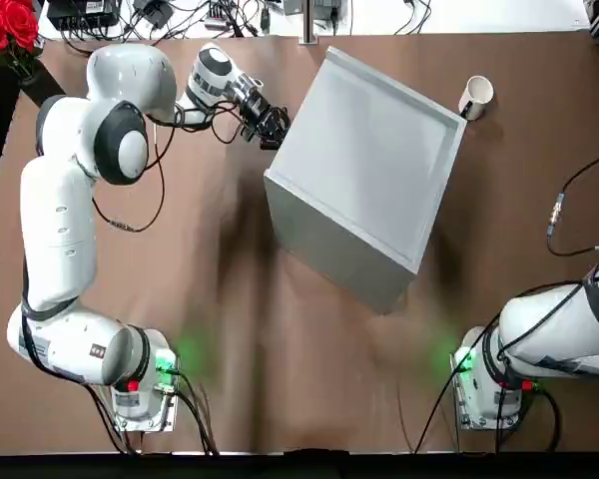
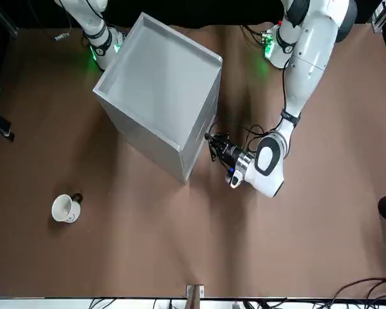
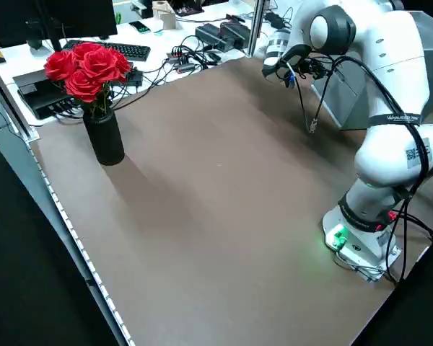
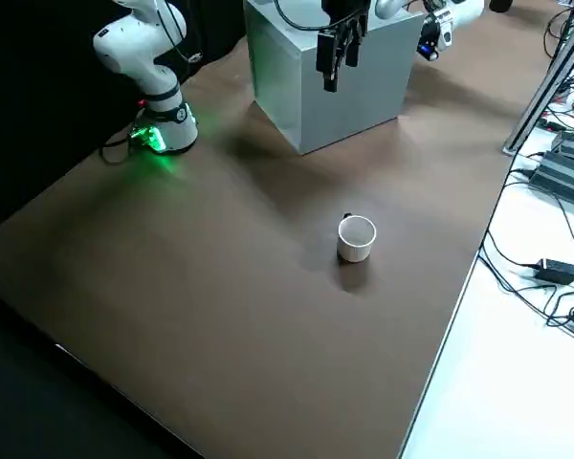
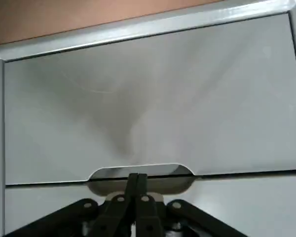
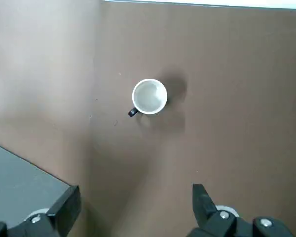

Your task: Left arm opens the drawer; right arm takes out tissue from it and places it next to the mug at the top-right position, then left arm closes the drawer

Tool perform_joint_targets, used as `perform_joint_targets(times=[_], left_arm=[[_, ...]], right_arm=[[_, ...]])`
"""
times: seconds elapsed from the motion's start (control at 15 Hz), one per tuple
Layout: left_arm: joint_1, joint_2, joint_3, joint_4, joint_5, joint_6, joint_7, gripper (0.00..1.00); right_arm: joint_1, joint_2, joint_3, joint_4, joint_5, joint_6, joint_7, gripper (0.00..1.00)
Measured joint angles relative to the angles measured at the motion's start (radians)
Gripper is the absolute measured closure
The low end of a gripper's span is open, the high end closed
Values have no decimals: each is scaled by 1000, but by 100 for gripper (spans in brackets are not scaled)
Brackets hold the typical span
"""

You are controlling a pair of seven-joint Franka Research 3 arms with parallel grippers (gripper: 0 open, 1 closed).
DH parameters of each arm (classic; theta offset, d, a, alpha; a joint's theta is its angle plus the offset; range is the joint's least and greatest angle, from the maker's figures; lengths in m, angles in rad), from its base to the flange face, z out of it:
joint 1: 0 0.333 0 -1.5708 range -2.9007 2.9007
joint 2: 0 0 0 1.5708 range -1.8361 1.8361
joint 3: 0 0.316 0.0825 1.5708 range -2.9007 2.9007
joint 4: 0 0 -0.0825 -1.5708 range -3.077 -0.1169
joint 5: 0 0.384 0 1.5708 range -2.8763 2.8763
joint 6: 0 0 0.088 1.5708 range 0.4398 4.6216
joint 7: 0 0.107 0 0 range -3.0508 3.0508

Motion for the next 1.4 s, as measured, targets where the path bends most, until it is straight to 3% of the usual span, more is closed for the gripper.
perform_joint_targets(times=[1.4], left_arm=[[-1, 11, -44, -50, -11, -2, -56, 99]], right_arm=[[0, 0, 0, 1, 0, 0, 0, 0]])
